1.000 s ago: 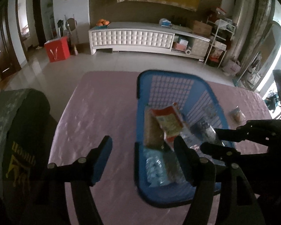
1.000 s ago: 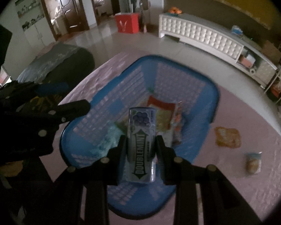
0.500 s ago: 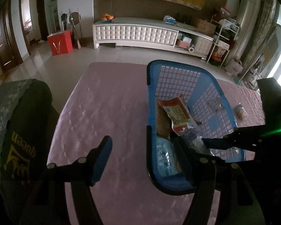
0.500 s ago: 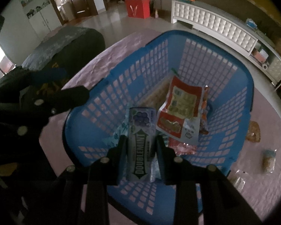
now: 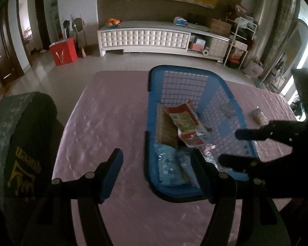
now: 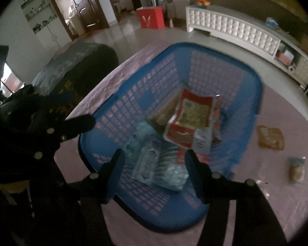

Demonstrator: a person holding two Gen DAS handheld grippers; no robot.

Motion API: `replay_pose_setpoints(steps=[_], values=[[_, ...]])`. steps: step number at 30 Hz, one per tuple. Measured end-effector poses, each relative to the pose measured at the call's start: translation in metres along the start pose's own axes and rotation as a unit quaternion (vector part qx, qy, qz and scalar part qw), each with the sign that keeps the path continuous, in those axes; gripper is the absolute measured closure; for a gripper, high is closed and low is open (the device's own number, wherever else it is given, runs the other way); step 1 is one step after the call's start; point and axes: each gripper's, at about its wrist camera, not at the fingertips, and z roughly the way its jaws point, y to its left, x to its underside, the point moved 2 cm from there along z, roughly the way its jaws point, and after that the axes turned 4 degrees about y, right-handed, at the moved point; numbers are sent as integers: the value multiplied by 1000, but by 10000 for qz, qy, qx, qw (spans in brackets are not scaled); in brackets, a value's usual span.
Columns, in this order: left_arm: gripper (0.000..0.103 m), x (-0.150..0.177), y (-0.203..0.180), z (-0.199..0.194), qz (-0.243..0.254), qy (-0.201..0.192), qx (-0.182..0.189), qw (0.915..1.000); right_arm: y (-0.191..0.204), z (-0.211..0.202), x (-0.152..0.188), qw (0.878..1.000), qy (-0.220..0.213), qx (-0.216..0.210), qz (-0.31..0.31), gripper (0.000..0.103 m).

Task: Organize snacks
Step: 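Move both tools back toward the remaining snacks on the table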

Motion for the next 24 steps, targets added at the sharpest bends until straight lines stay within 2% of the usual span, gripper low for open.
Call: replay_pose_setpoints(steps=[10,12,19,24], values=[[37,-11,-80,-13,669,-172,203,9974,-53,-61,32,9978,-366,387,389,37],[32,-13,-97,-13,777,-186,279,9964,-68,-71,41,9967,-412,474,512,37],[31,-28,-164,-1,1143,-192,563,9917,-117,-99,64,9919,-513,729,905,37],[31,-37,-199,11,1275,-115,693,9894,-148,-114,78,9883,-580,838,1131,37]])
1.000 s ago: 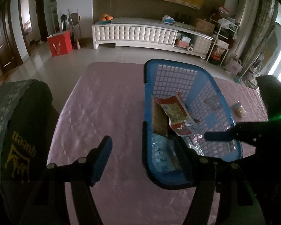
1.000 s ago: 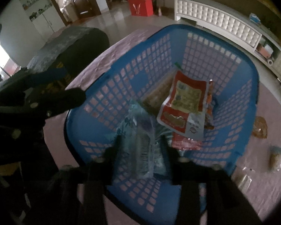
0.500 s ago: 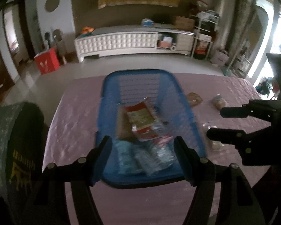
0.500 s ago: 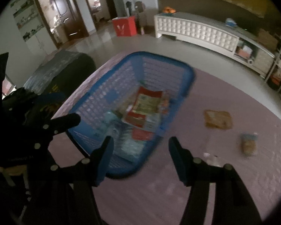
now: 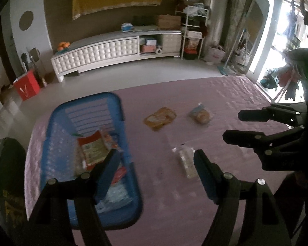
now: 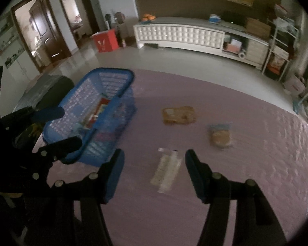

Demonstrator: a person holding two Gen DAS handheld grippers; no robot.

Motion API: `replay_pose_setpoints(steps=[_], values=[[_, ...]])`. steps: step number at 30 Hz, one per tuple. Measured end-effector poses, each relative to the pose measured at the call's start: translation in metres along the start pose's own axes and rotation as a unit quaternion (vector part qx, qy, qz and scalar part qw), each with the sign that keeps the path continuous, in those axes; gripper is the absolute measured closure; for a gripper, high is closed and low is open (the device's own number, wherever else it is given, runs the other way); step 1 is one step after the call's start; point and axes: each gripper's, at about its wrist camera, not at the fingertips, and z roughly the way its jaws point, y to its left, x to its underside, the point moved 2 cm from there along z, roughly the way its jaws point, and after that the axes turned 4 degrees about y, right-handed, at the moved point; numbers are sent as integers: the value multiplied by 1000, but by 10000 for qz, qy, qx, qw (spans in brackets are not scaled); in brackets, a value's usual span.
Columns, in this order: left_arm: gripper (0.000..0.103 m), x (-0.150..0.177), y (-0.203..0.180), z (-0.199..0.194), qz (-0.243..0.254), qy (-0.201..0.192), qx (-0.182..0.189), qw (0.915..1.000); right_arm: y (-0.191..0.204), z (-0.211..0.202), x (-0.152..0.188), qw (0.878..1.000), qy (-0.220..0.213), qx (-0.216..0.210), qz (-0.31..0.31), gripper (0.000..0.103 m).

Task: Organize snacks
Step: 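Move both tools back toward the remaining snacks on the table, then grasp the clear cracker pack with the left tool while the right tool grasps the bread roll bag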

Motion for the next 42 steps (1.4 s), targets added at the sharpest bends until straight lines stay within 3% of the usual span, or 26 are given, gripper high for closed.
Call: replay_pose_setpoints(steps=[13,16,28,42], values=[[26,-27,-50,46,-21,100,309,9995,-75,7,11,9991,37,317,295,36],[26,-28,-61,58,-4,113,249,9996,-88,17,14,9985,28,483,242,30],[26,0,-63,145,-562,925,242,9938,-135,66,29,9957,373,678,502,24],[26,27,-60,207,-715,1687,352,9824,-154,120,14,9941,603,414,796,24]])
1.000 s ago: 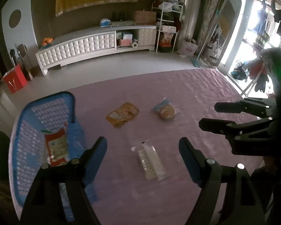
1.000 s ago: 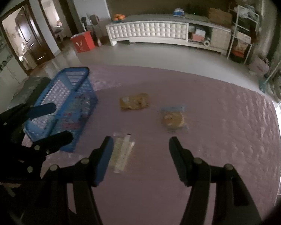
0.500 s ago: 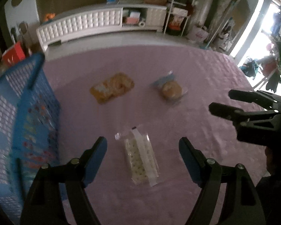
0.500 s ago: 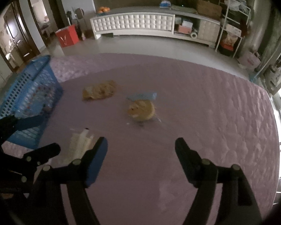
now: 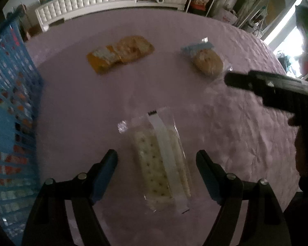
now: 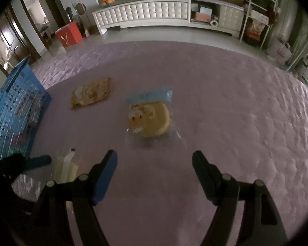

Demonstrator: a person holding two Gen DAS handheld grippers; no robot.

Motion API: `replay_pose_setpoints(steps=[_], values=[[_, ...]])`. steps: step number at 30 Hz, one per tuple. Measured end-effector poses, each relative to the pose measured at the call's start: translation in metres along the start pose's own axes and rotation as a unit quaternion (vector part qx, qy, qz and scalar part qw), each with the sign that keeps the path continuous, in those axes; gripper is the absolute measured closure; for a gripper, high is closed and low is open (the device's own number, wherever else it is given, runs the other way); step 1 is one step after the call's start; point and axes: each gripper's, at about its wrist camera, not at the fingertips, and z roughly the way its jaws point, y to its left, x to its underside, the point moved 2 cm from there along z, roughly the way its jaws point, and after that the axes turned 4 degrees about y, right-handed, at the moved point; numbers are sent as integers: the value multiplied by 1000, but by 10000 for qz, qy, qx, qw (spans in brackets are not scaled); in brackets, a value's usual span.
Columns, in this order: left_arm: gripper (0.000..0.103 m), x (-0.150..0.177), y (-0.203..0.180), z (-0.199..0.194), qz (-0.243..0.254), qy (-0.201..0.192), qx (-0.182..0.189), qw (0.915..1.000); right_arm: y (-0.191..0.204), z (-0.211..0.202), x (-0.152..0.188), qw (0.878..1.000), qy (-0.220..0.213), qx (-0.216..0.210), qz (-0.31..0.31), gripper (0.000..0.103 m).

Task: Organize snacks
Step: 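Grasp the clear cracker pack with the left tool while the right tool grasps the bread roll bag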

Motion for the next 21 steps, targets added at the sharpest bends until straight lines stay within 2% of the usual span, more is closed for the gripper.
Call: replay_pose_setpoints(steps=[1,2,4,5,8,13,21], values=[[34,0,0,-2,-16,-108,-30,9999,0,2,-2,10000,6,-25,26,24],[36,0,0,-2,-61,-136,-102,9998,0,5,-5,10000,23,-67,51,24],[52,-3,1,-2,-104,-175,-176,9996,0,12,-10,9999,78,-120,52,24],[56,-4,2,-3,-131,-162,-202,9996,2,15,-13,9999,97,-130,37,24],[58,-10,11,-3,-322,-181,-102,9993,6,22,-19,9998,163,-101,-39,24],[59,-13,22,-3,-506,-262,-152,9983,6,30,-31,9997,172,63,-145,24],[59,-33,26,-6,-283,-418,-249,9984,17,39,-42,9956,219,384,-823,24]])
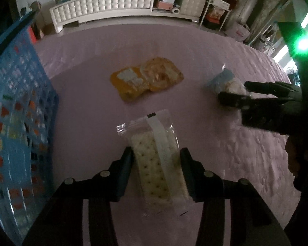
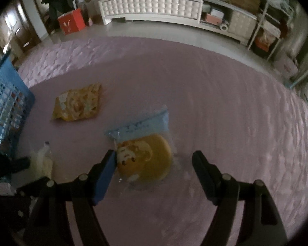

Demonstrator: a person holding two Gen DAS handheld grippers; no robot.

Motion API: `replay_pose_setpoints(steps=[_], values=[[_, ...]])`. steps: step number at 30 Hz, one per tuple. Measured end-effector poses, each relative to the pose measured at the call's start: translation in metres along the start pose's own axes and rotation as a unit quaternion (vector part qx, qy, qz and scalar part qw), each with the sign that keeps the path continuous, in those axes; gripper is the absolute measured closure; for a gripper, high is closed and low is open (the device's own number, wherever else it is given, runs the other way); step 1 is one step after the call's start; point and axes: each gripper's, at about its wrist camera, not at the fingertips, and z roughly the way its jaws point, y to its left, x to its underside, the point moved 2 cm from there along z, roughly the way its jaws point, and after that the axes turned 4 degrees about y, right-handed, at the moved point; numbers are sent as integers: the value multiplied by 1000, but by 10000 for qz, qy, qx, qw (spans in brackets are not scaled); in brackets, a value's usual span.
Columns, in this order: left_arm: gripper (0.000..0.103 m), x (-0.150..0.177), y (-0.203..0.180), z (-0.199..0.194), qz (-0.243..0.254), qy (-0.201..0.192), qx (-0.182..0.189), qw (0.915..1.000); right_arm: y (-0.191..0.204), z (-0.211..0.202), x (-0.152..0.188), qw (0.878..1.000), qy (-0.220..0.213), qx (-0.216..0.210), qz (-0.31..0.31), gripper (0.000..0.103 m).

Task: Organize snacks
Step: 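Grasp the clear cracker pack with the left tool while the right tool grasps the bread roll bag, then carry the cracker pack and bread roll bag with both tools over the basket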

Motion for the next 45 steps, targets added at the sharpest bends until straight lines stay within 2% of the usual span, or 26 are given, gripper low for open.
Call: replay_pose_setpoints(steps=[3,7,8,11,18,23,29,33,39,45], values=[[59,-4,-2,1,115,-85,14,9999,7,5,-2,9993,24,101,-369,24],[60,-9,-2,5,104,-103,-5,9999,9,9,2,9994,2,-11,-349,24],[60,-9,-3,5,118,-112,-7,9999,7,9,3,9996,-25,-67,-270,26],[60,-7,-1,1,164,-149,-34,9997,6,3,6,9998,-142,-63,-110,44],[60,-3,-4,-24,261,-299,59,9992,12,-31,30,9996,-268,25,-20,45],[60,9,-17,-59,365,-463,219,9980,15,-75,46,9986,-463,-122,211,45],[60,19,-24,-112,560,-819,288,9947,42,-126,58,9968,-768,233,-67,45],[60,26,-23,-142,756,-1044,105,9916,54,-152,63,9955,-920,226,-59,45],[60,37,-2,-189,963,-1392,-159,9854,90,-183,58,9927,-1166,215,-216,45],[61,53,44,-222,877,-1564,-355,9832,136,-197,51,9897,-1359,75,-454,45]])
